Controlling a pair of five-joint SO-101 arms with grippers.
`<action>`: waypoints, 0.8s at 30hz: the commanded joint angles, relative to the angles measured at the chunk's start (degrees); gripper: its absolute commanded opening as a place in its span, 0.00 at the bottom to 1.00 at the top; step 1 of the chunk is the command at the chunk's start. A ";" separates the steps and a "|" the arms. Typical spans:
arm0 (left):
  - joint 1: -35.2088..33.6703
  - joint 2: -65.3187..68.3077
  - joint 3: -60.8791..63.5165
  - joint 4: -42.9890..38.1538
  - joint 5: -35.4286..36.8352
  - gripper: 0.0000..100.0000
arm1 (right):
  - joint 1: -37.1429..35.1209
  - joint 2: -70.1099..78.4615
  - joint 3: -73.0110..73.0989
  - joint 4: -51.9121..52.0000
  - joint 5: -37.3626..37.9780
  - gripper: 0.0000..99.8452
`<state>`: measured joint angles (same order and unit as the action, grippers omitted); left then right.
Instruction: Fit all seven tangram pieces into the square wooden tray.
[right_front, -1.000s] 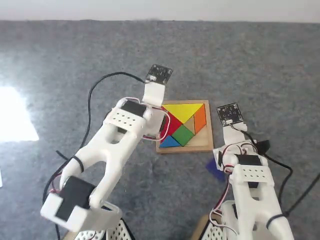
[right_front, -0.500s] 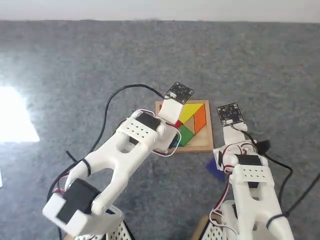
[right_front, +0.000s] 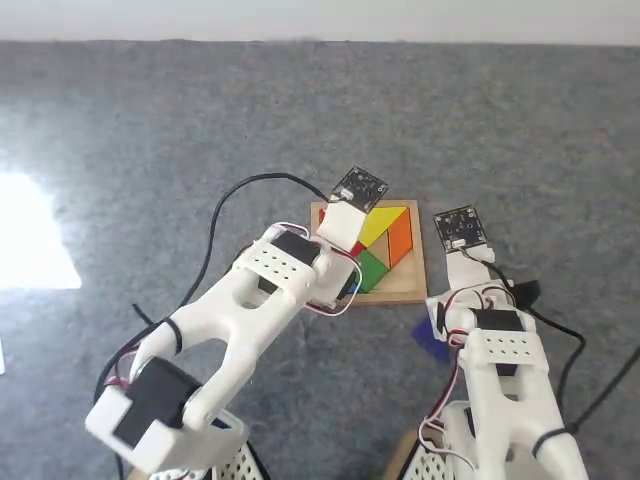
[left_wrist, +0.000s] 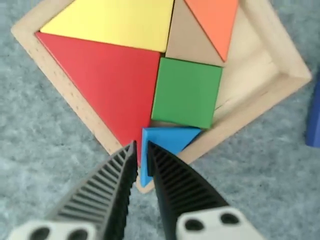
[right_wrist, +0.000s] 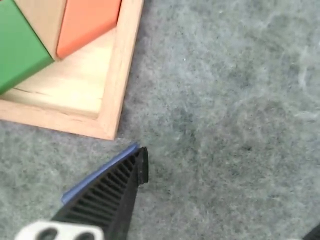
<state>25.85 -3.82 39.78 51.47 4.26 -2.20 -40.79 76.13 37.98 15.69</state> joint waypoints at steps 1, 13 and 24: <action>0.88 -1.58 -0.31 -0.97 -0.70 0.04 | -0.13 -1.63 -0.35 -1.10 0.62 0.52; 2.64 7.91 -6.64 1.41 -1.85 0.01 | -0.13 -1.63 -0.35 -1.10 0.62 0.52; -1.93 -11.96 2.59 -4.40 -0.79 0.02 | -0.13 -1.63 -0.35 -1.10 0.62 0.52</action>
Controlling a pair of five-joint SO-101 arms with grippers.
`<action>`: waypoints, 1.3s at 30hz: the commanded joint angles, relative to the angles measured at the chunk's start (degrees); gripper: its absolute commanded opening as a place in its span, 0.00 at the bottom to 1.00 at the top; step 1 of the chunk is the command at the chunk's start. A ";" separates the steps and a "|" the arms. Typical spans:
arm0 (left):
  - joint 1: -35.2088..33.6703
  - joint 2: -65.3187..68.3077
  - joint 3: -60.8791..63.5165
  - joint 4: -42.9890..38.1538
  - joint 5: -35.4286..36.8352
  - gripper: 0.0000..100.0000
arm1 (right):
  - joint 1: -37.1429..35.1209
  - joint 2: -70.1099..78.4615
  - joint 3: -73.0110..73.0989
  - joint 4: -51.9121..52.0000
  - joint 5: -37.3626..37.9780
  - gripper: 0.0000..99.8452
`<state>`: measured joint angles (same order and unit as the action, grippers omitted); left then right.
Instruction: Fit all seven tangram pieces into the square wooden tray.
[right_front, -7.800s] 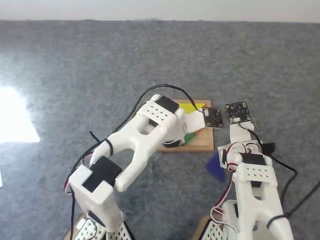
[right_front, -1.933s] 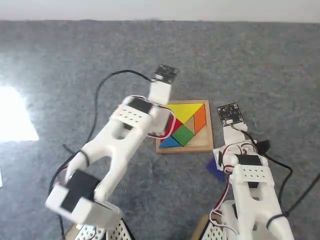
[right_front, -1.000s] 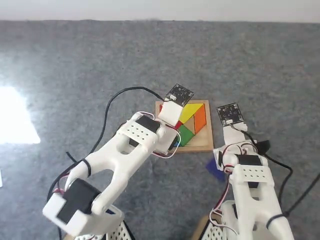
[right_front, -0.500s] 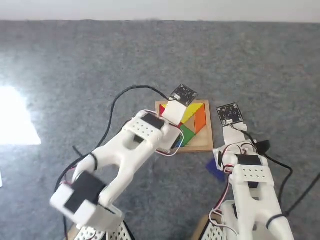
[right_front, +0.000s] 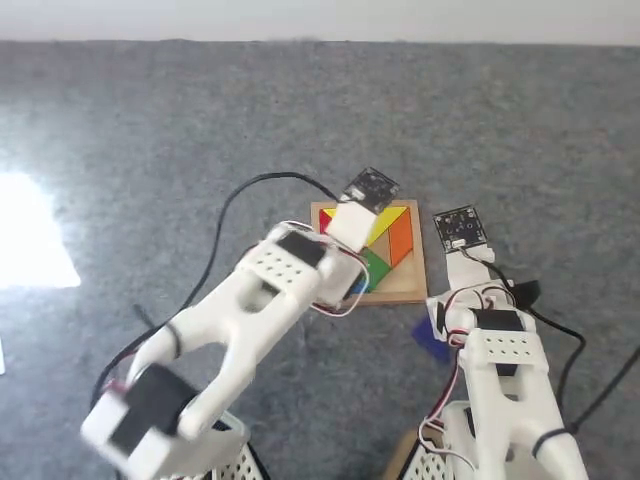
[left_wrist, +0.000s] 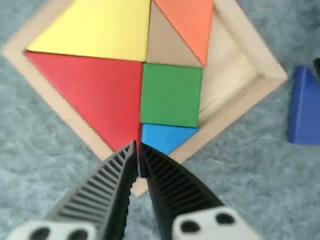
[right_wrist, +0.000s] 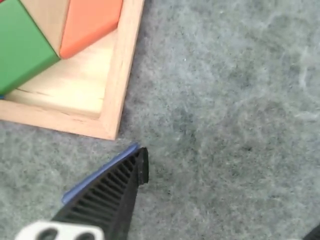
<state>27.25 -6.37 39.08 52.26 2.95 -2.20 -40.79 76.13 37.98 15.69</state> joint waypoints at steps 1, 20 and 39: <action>-4.66 -11.34 5.41 -7.82 1.49 0.02 | -0.13 -1.63 -0.35 -1.10 0.62 0.52; -15.38 -17.58 21.58 -34.46 3.34 0.02 | -8.66 -1.01 -29.98 38.37 -3.52 0.52; -19.34 -17.41 20.53 -34.37 3.16 0.02 | -27.91 -1.01 -10.64 25.63 -17.49 0.52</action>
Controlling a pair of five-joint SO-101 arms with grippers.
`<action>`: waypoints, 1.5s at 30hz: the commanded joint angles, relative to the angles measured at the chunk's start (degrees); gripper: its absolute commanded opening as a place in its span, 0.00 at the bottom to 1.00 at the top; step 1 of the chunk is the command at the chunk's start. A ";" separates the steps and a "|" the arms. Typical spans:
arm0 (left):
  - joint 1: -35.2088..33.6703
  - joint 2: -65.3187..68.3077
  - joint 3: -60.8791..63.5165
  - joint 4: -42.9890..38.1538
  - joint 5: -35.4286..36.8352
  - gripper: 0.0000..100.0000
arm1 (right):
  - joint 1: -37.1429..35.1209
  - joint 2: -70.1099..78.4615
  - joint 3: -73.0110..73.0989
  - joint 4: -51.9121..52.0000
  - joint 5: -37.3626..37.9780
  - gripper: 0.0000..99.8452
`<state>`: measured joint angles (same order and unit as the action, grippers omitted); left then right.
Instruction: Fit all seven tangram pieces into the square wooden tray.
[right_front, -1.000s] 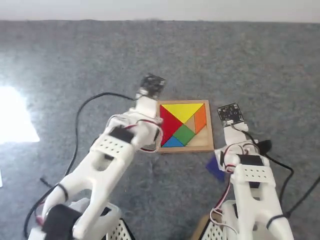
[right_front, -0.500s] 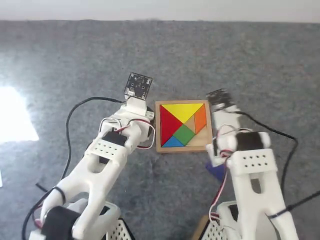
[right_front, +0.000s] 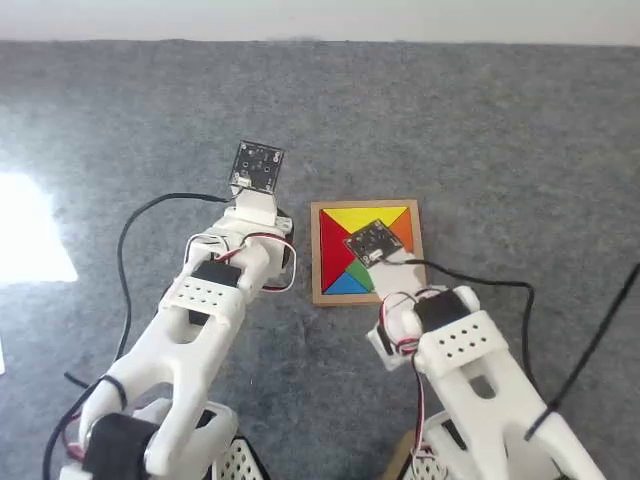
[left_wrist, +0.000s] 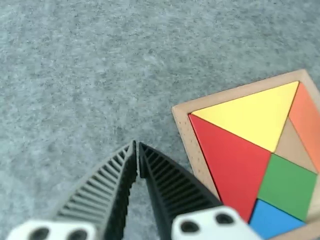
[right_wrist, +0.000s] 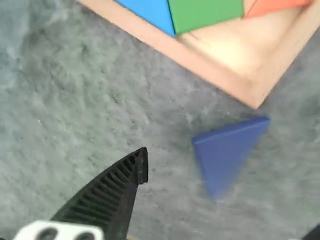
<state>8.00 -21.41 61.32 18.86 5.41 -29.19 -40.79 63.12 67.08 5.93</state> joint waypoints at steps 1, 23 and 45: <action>-0.09 -2.37 -1.71 -0.97 0.70 0.02 | -0.92 -1.01 3.52 -4.79 -8.97 0.52; 0.00 -2.29 -1.71 -0.97 0.70 0.02 | 15.08 8.57 6.51 -14.55 -5.71 0.30; 0.00 -2.29 -1.71 -0.97 0.62 0.02 | 41.98 15.43 -13.36 -17.10 -6.07 0.17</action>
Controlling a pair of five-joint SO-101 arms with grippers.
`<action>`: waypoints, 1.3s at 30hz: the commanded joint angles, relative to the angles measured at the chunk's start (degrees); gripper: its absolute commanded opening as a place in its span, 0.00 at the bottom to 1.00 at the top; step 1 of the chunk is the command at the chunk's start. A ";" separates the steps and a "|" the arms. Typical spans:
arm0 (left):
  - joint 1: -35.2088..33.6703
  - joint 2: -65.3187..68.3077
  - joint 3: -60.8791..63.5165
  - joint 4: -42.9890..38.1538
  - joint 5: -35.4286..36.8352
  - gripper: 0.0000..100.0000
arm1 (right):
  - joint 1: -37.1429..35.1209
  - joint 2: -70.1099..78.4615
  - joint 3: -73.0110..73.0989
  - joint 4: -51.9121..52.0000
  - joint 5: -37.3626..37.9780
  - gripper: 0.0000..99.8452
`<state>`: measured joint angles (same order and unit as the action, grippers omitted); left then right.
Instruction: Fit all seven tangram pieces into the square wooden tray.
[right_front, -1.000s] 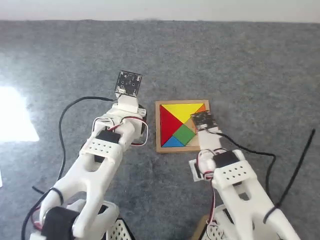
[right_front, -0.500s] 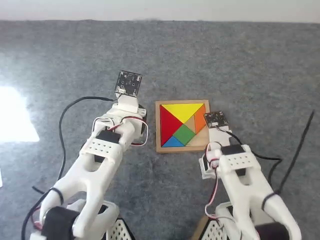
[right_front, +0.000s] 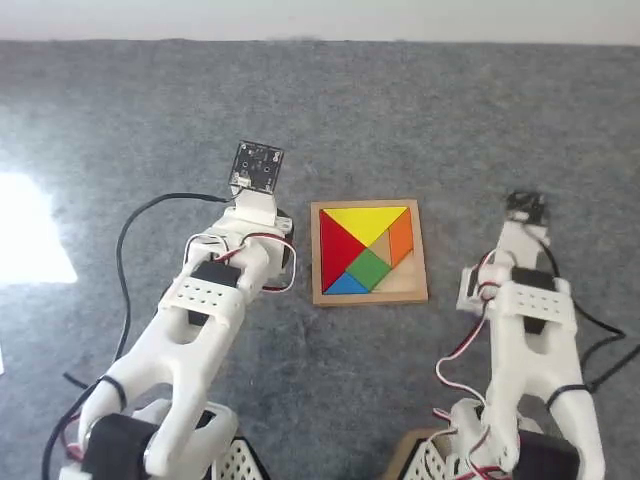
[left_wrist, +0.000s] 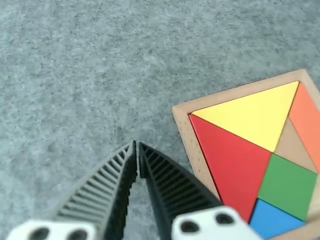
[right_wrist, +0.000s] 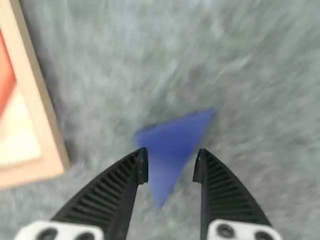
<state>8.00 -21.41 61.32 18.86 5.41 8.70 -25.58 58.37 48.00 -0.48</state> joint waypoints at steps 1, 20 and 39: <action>0.00 -2.29 -1.71 -0.97 0.62 0.02 | 5.41 0.22 -10.81 3.82 -0.62 0.17; 0.00 -2.29 -1.19 -1.14 0.53 0.02 | 2.77 2.33 -15.03 12.00 -21.19 0.30; 0.00 -2.29 -1.45 -1.32 -2.55 0.02 | 3.65 16.66 -18.20 12.35 -31.47 0.30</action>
<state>8.00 -21.41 61.32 18.86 3.74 12.04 -8.00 43.25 59.25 -31.43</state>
